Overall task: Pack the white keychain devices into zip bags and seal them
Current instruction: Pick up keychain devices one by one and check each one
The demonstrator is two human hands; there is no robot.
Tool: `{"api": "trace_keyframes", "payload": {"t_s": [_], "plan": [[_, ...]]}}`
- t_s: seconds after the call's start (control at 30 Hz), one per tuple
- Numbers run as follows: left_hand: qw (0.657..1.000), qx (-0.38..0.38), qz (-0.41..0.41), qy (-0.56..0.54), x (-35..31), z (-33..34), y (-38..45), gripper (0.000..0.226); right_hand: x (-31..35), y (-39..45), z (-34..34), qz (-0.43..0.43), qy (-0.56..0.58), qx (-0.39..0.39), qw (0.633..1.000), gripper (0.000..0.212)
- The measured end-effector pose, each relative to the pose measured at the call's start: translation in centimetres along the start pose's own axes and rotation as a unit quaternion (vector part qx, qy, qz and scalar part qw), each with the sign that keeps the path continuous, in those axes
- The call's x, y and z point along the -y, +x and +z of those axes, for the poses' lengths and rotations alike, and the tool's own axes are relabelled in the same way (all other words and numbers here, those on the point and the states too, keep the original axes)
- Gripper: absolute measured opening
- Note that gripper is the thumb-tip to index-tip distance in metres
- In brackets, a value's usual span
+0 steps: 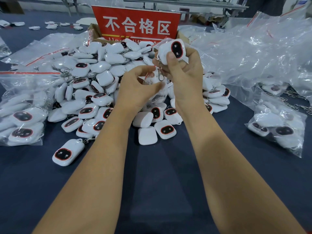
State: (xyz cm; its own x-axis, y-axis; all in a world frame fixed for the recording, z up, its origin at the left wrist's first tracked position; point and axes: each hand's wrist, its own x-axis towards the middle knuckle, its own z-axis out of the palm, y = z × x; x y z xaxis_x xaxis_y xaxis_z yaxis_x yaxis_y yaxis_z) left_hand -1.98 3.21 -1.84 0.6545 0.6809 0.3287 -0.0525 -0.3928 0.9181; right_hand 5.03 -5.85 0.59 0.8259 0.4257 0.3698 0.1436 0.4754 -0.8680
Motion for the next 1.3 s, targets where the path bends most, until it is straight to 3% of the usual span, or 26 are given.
{"api": "trace_keyframes", "payload": {"t_s": [0.2,0.3,0.37,0.53,0.67,0.73,0.93,1.1,1.17,1.3], "plan": [[1.0,0.015,0.015,0.013,-0.3,0.1,-0.3,0.051,-0.2,-0.6,-0.2,-0.076,-0.208,0.017,0.975,0.02],[1.0,0.004,0.028,-0.011,-0.5,0.1,-0.5,0.044,-0.6,-0.6,-0.2,-0.113,-0.339,0.017,0.934,0.014],[0.999,0.004,0.031,-0.033,-0.7,0.1,-0.7,0.041,-1.0,-0.5,-0.3,-0.126,-0.382,0.018,0.915,0.021],[0.999,-0.005,0.03,-0.036,-1.0,0.1,-0.8,0.042,-0.8,-1.0,-0.4,-0.121,-0.341,0.009,0.932,0.033],[0.999,-0.027,0.004,-0.023,-1.2,0.2,-0.8,0.058,-1.0,-0.8,-0.4,-0.105,-0.317,0.007,0.943,0.017],[0.999,-0.04,0.007,-0.031,-1.3,0.1,-0.8,0.056,-1.2,-0.8,-0.5,-0.088,-0.299,0.012,0.95,0.021],[0.986,-0.151,0.006,-0.075,-0.8,-0.4,-0.4,0.048,-1.5,-0.3,-0.9,-0.036,-0.262,-0.037,0.964,0.025],[0.958,-0.23,-0.004,-0.168,-0.5,-0.8,0.2,0.065,-1.8,0.5,-1.7,0.004,-0.435,-0.026,0.9,0.041],[0.961,-0.246,0.003,-0.13,-0.2,-0.8,0.4,0.067,-2.1,0.6,-1.9,0.014,-0.523,0.011,0.852,0.044],[0.967,-0.244,-0.014,-0.076,0.3,-0.9,0.8,0.049,-2.9,0.1,-2.0,0.016,-0.645,0.074,0.76,0.051]]}}
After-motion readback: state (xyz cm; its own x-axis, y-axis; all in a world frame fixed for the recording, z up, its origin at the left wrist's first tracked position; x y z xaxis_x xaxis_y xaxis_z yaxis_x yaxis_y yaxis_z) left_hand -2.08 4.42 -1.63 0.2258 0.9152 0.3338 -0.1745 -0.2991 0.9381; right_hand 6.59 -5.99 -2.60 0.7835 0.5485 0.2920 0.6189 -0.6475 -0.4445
